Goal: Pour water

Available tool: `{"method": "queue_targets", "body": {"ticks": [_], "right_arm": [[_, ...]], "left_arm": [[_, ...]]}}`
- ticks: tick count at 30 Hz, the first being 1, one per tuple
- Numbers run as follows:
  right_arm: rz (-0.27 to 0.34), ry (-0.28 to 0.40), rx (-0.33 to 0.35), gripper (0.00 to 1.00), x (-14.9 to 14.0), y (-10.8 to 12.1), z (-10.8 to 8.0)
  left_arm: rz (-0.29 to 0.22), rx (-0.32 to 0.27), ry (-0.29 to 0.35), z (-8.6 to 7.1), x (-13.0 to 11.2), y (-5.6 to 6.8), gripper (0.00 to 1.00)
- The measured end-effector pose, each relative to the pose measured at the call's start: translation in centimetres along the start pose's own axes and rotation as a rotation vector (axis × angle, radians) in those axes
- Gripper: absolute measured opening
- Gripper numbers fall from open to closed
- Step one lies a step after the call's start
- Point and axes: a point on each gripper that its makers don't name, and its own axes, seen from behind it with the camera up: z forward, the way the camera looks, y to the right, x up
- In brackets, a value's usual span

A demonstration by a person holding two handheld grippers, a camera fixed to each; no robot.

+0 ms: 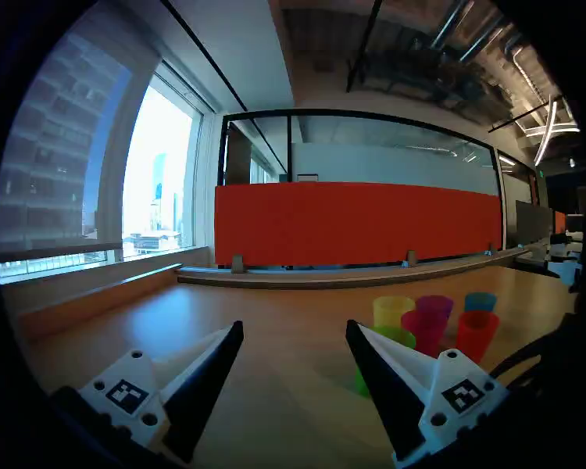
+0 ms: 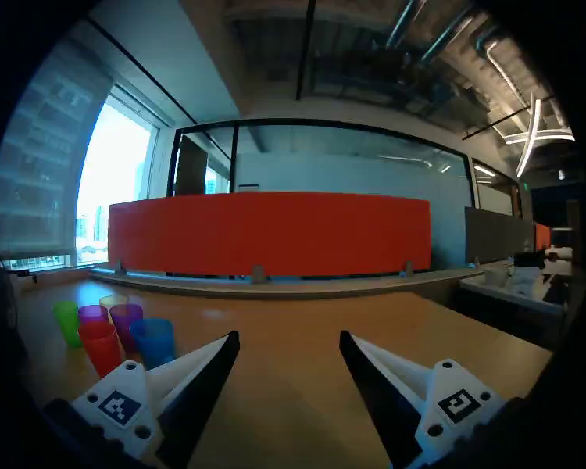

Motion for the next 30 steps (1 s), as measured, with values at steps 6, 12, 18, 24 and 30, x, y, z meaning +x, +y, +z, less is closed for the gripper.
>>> {"method": "queue_targets", "body": {"ticks": [6,12,18,24,30], "right_arm": [[0.0,0.0,0.0,0.99,0.0,0.0,0.0],[0.001,0.0,0.0,0.99,0.0,0.0,0.1],[0.0,0.0,0.002,0.99,0.0,0.0,0.2],[0.003,-0.015,-0.003,0.99,-0.3,0.0,0.4],[0.02,-0.051,0.021,0.99,0.3,-0.6,0.4]], "left_arm": [[0.0,0.001,0.0,0.0,0.1,0.0,0.98],[0.0,0.001,0.0,0.0,0.1,0.0,0.98],[0.0,-0.002,0.0,0.0,0.2,0.1,0.98],[0.018,-0.019,-0.011,0.1,0.1,0.4,0.98],[0.043,-0.032,0.013,0.1,3.1,0.2,0.98]]}}
